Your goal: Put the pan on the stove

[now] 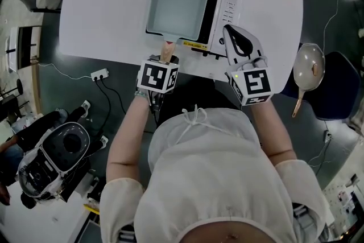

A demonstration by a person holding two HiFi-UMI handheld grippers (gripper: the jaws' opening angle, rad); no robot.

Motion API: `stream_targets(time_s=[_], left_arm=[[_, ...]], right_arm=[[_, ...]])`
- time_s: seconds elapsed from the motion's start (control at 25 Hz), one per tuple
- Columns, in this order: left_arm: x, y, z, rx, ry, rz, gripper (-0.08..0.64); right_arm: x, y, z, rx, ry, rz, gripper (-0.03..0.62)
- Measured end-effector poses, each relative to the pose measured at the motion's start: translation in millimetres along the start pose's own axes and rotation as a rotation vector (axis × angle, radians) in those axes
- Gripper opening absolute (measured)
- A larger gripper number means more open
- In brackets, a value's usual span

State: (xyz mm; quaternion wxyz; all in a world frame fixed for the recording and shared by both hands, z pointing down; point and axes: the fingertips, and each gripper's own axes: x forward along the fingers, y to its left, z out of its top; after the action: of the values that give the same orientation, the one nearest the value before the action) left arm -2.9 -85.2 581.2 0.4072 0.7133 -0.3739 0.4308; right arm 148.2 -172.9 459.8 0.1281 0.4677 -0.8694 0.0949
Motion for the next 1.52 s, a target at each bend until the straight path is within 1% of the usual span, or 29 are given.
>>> stream_targets(time_s=[0.2,0.36,0.48,0.68,0.84,0.88,0.96,1.0,1.08,1.2,1.4,1.52], left_arm=[[-2.0,-0.2,3.9,0.037,0.067,-0.043,0.028],[-2.3,-4.2,5.2,0.0,0.109,-0.071,0.028],[-1.4,-5.4,8.9,-0.01,0.132,-0.078,0.028],[-3.6,-3.8,17.2,-0.004,0.145,-0.099,0.028],[-3.3,-7.7,21.8,-0.024,0.121,-0.132,0.032],[-3.5,-9.4,22.4,-0.031,0.113,-0.138,0.054],[-4.5,-12.2,23.6,-0.042,0.101,-0.148,0.179],[-5.5,-13.4,24.1,-0.041,0.096,-0.149,0.211],[-9.5,-17.0,25.3,-0.027,0.081,-0.156,0.249],[-19.2,-18.3,30.6,-0.009,0.046,-0.154,0.295],[-37.6,-14.3,38.1,0.034,0.003,-0.138,0.324],[-55.2,-10.3,50.2,0.083,-0.08,-0.106,0.324]], right_arm=[[0.2,-11.7,-1.0,0.024,0.001,-0.025,0.005],[3.0,-18.3,-2.3,0.03,0.008,-0.045,0.005],[5.1,-23.5,0.1,0.038,0.006,-0.054,0.005],[9.9,-18.8,8.0,0.043,-0.004,-0.049,0.005],[10.4,-7.2,12.6,0.031,-0.007,-0.052,0.005],[9.4,-4.3,14.0,0.025,-0.007,-0.056,0.005],[6.5,0.7,17.1,0.014,-0.008,-0.069,0.005],[4.6,2.9,18.6,0.012,-0.008,-0.079,0.005],[0.0,7.6,21.4,0.011,-0.008,-0.104,0.005],[-8.4,17.0,27.2,0.001,-0.013,-0.145,0.005],[-27.8,29.8,32.3,-0.045,-0.017,-0.213,0.005],[-40.8,39.1,35.9,-0.044,-0.029,-0.255,0.005]])
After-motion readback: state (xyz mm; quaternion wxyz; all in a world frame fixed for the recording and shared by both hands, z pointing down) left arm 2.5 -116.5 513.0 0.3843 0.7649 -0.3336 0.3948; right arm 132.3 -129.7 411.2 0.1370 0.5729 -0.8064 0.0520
